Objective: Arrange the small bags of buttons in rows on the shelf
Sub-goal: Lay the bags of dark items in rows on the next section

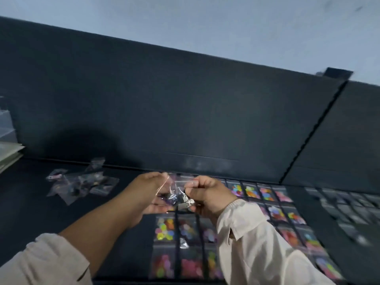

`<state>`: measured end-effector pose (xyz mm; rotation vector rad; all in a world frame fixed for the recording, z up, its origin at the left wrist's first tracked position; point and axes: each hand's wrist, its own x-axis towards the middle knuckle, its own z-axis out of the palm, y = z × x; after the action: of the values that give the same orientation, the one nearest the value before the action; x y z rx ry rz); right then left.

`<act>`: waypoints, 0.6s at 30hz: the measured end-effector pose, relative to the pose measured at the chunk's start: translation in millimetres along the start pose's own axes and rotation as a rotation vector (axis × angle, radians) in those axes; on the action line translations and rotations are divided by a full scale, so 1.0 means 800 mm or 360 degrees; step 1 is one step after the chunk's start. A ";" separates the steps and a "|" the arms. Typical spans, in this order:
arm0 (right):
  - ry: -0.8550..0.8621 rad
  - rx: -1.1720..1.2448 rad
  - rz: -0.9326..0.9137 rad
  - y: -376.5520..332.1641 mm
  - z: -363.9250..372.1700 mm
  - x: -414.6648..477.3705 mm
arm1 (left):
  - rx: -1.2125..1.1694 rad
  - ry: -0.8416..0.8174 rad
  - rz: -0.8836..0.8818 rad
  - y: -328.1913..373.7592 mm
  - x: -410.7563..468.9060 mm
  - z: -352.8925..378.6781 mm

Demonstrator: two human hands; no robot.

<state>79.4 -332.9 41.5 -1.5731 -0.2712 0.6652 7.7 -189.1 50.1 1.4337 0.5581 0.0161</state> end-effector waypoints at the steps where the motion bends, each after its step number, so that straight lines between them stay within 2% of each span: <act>1: 0.0040 -0.0039 -0.0025 0.004 -0.021 -0.020 | 0.0008 -0.0067 0.0000 -0.003 -0.012 0.026; 4: 0.0121 -0.0047 -0.0034 0.020 -0.090 -0.080 | 0.0017 -0.0246 0.0013 -0.015 -0.047 0.109; 10: 0.0400 0.0188 -0.0026 0.048 -0.221 -0.205 | -0.0071 -0.0562 0.0026 -0.052 -0.112 0.260; 13: 0.0480 0.0290 -0.0010 0.058 -0.271 -0.255 | -0.0173 -0.0617 -0.0067 -0.069 -0.133 0.324; 18: 0.0623 0.0338 -0.0033 0.069 -0.341 -0.309 | -0.0081 -0.0631 -0.0142 -0.080 -0.149 0.415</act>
<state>22.8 -700.6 46.0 -1.4571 0.0733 0.3453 7.1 -547.3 42.9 1.3159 0.2910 -0.3167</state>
